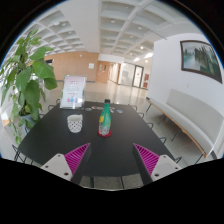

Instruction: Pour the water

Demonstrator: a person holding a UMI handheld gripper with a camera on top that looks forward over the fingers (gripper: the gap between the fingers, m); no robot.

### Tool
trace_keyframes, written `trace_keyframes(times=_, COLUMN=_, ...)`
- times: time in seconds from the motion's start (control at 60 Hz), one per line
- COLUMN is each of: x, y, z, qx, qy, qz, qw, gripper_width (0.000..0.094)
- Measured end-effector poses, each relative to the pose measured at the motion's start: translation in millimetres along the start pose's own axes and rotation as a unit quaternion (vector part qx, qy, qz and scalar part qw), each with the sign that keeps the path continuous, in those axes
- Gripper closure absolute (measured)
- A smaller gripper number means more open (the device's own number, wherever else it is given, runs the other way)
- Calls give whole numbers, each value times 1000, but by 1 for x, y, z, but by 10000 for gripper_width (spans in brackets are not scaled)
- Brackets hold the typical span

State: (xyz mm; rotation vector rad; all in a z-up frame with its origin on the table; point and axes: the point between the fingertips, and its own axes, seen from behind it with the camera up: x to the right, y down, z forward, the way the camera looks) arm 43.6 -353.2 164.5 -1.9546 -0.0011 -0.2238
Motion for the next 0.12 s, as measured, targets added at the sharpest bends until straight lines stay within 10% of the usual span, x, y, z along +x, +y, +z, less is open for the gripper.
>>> trace_keyframes(times=0.117, x=1, y=-3, z=-7, qx=6, qy=-1, qz=-6, qw=1000, gripper_width=83)
